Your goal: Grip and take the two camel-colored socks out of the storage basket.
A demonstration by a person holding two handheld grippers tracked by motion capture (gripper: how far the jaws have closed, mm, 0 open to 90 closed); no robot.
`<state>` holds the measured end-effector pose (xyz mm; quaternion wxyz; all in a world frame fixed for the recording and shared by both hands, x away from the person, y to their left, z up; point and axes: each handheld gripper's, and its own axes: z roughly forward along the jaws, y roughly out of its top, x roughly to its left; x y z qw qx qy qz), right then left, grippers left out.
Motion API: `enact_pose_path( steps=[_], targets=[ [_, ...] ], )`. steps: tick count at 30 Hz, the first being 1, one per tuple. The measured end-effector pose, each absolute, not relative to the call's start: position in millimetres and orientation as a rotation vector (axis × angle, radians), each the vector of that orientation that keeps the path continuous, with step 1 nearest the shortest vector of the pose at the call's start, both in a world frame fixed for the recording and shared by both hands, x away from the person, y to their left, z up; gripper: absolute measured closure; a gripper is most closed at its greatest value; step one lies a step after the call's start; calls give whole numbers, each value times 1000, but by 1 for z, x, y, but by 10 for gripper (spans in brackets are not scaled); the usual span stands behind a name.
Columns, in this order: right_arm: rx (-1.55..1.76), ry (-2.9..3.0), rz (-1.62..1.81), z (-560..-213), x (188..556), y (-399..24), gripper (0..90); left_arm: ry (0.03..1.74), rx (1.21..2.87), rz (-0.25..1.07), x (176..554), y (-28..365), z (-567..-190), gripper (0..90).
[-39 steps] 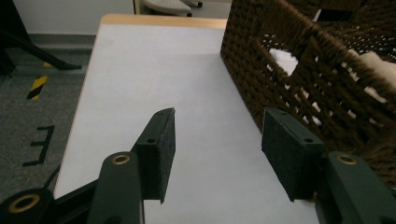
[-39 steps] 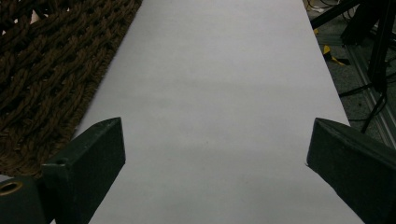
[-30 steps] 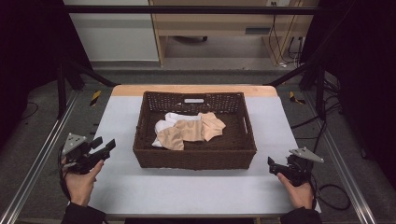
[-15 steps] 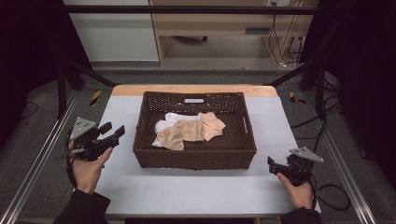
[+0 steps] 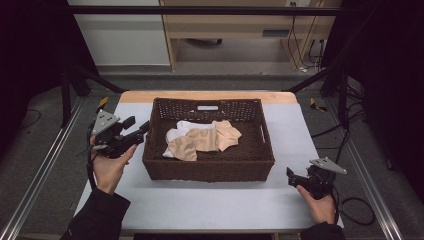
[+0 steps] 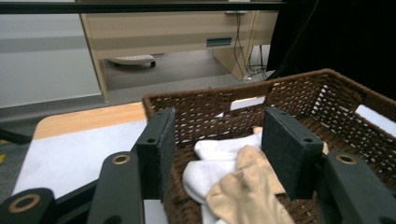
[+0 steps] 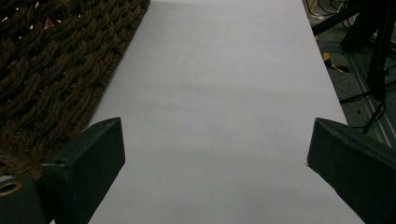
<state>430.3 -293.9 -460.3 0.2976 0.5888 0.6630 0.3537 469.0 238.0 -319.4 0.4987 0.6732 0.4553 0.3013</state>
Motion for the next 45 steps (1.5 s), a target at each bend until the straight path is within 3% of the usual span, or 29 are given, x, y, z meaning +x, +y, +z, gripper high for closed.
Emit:
enact_pose_path(
  steps=[26, 45],
  targets=[
    [1559, 1761, 941, -460, 431, -294, 43, 1047, 1633, 750, 517, 187, -323, 447],
    [1563, 1755, 937, -459, 432, -295, 43, 1055, 1785, 733, 549, 161, -354, 435]
  ],
)
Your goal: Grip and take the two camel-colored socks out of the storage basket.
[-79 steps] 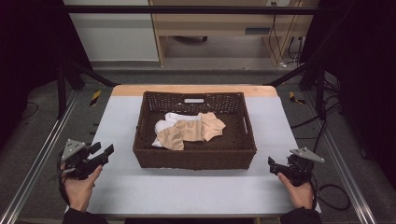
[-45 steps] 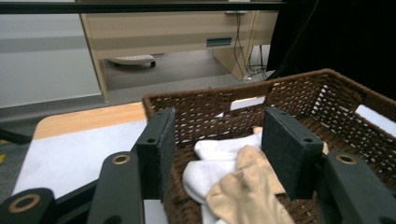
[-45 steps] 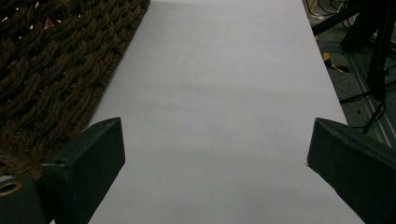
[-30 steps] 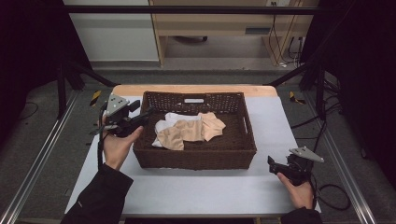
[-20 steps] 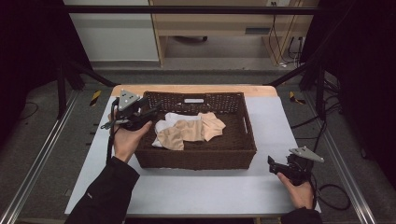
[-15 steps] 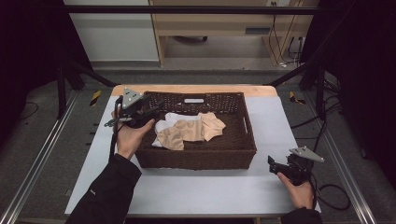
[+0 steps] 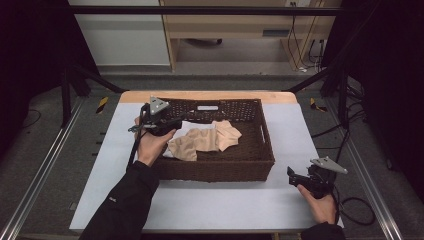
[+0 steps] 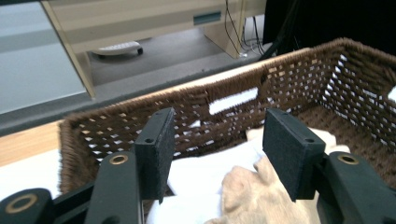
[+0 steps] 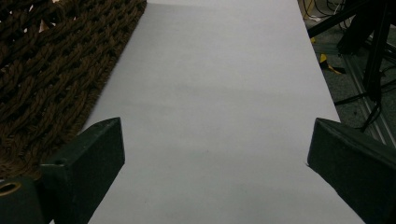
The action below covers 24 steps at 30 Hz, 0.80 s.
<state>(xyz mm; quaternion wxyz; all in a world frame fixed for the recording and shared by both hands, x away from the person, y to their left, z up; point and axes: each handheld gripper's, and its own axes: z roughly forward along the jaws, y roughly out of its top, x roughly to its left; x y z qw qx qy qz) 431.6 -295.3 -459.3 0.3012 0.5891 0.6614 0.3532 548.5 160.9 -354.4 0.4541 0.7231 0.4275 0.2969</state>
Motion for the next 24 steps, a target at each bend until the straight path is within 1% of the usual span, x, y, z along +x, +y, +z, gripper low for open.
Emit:
enact_pose_path(
  steps=[2, 14, 19, 24],
  targets=[
    [1568, 1754, 937, -459, 432, -295, 43, 1059, 1812, 705, 550, 159, -363, 435],
    [1561, 1771, 921, -461, 433, -295, 45, 1124, 1898, 642, 557, 159, -393, 417],
    [1563, 1773, 919, -461, 433, -294, 45, 1110, 1921, 661, 557, 157, -394, 414],
    [1561, 1771, 917, -461, 434, -294, 45, 1089, 1959, 662, 562, 152, -402, 410]
  ],
)
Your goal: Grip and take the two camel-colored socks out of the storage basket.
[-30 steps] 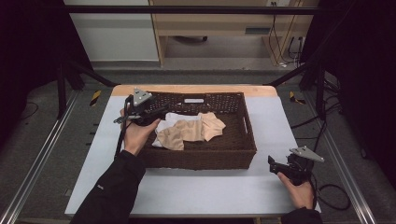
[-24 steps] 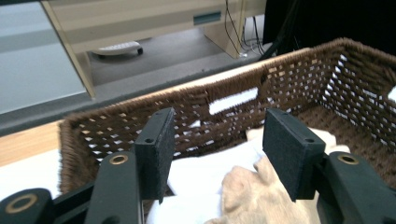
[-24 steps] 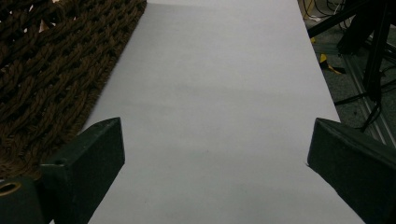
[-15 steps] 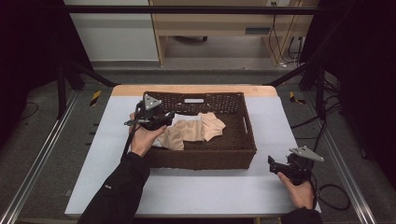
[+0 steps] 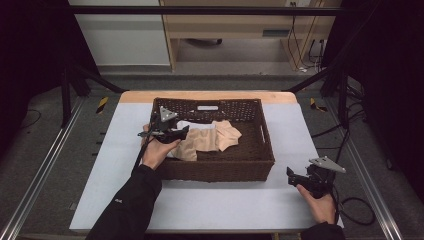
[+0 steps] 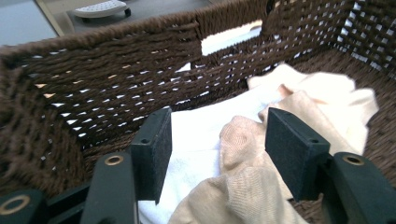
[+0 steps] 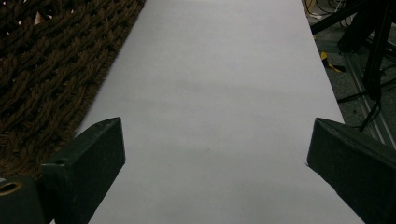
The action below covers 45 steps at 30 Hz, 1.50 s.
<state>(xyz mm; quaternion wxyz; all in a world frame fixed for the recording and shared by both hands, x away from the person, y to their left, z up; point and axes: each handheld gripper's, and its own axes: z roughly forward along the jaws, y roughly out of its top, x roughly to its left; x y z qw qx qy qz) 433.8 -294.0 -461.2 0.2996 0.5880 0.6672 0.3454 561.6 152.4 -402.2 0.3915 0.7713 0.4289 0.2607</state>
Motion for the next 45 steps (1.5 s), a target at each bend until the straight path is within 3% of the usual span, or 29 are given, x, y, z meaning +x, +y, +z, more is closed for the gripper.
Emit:
enact_pose_path(
  steps=[16, 21, 26, 29, 45],
  targets=[
    [1561, 1776, 914, -462, 434, -293, 45, 1107, 2092, 578, 564, 144, -421, 445],
    [1560, 1782, 908, -462, 434, -293, 45, 1090, 2146, 553, 563, 140, -424, 541],
    [1558, 1781, 905, -462, 434, -293, 46, 1088, 2163, 516, 564, 140, -425, 741],
    [1559, 1781, 907, -462, 434, -293, 46, 1084, 2156, 509, 564, 141, -424, 780],
    [1564, 1775, 907, -462, 435, -294, 46, 1031, 1820, 575, 555, 156, -396, 811]
  ],
)
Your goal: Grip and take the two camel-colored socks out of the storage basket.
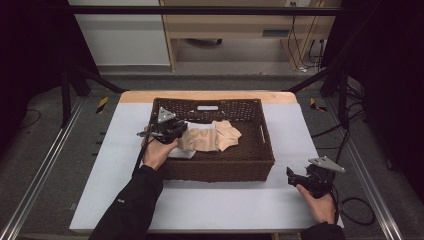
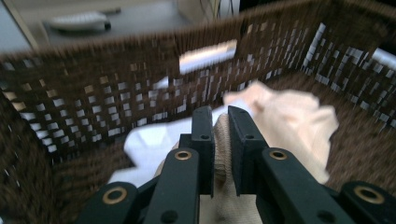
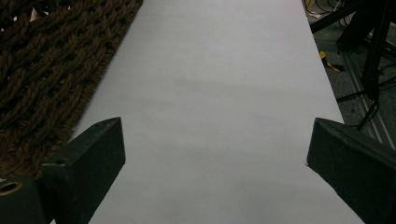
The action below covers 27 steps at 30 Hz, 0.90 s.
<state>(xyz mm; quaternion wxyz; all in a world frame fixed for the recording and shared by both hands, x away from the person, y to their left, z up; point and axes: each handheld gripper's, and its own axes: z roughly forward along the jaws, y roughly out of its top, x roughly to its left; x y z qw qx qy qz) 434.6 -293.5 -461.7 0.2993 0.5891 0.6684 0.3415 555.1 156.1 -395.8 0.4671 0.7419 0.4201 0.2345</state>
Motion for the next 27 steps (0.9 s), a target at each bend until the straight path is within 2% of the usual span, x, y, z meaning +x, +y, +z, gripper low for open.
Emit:
enact_pose_path(
  steps=[9, 27],
  targets=[
    [1557, 1763, 914, -461, 434, -294, 47, 936, 1681, 616, 542, 152, -353, 813],
    [1529, 1760, 933, -458, 433, -293, 45, 778, 1618, 595, 489, 151, -301, 815]
  ],
)
